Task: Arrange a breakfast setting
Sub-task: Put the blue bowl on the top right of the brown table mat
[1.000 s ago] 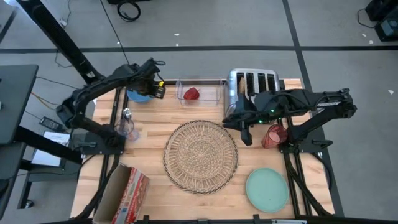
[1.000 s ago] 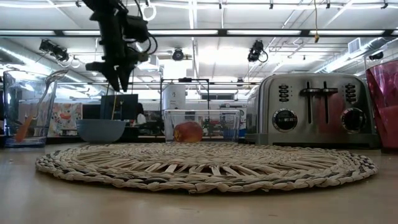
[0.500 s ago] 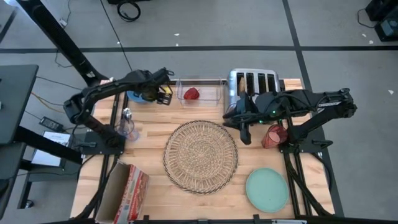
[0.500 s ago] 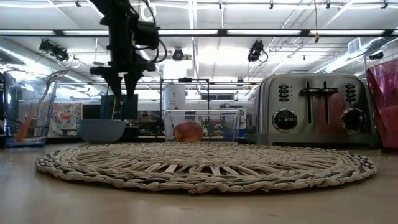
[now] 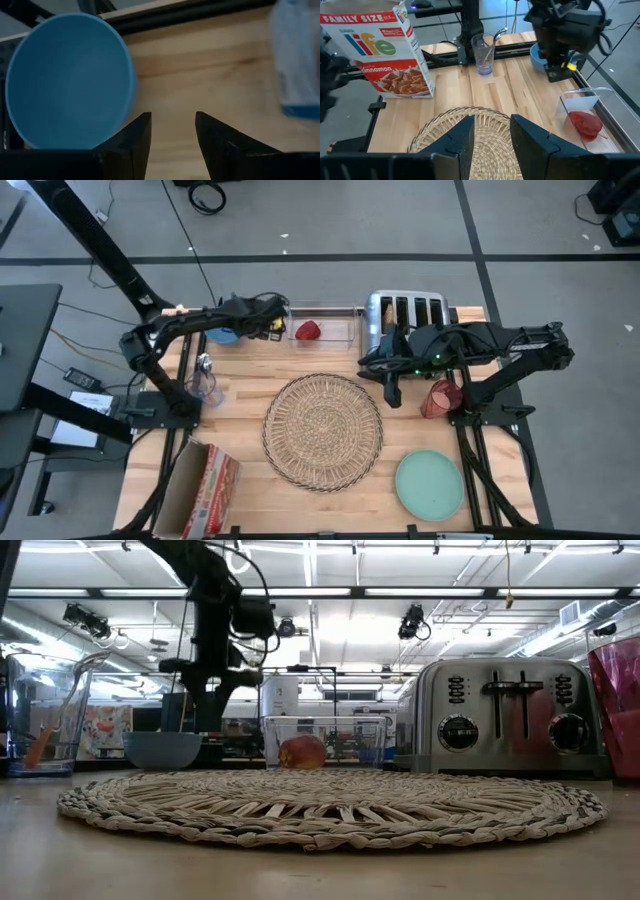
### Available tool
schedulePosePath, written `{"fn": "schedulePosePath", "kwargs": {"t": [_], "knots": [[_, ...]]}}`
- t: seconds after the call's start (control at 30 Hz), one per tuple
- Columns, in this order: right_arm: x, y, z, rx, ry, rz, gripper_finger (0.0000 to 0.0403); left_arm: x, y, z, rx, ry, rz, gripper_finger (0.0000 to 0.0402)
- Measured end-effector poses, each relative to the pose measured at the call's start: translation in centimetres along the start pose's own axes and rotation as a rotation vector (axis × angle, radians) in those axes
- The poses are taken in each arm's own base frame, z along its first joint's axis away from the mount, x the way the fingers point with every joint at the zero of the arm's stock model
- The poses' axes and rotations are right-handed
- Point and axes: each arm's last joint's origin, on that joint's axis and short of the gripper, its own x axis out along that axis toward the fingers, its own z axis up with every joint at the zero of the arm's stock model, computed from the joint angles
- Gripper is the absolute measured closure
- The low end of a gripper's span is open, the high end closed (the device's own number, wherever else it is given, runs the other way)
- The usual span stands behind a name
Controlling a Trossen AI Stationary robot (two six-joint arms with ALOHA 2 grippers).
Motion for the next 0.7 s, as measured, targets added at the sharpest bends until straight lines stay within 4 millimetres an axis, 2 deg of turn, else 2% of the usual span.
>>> {"fn": "schedulePosePath", "kwargs": {"t": [0.2, 0.43, 0.7], "knots": [[-0.1, 0.6, -0.5, 0.015, 0.045, 0.033, 0.0268, 2.6, 1.4, 1.5, -0.032, 0.031, 0.076, 0.0241], [-0.3, 1.2, -0.7, 0.018, 0.054, 0.054, 0.0268, 3.3, 2.3, 2.6, -0.065, 0.028, 0.056, 0.0241], [-0.3, 1.1, -0.7, 0.015, 0.055, 0.054, 0.0268, 5.2, 2.3, 1.2, -0.039, 0.084, 0.081, 0.0241]]}}
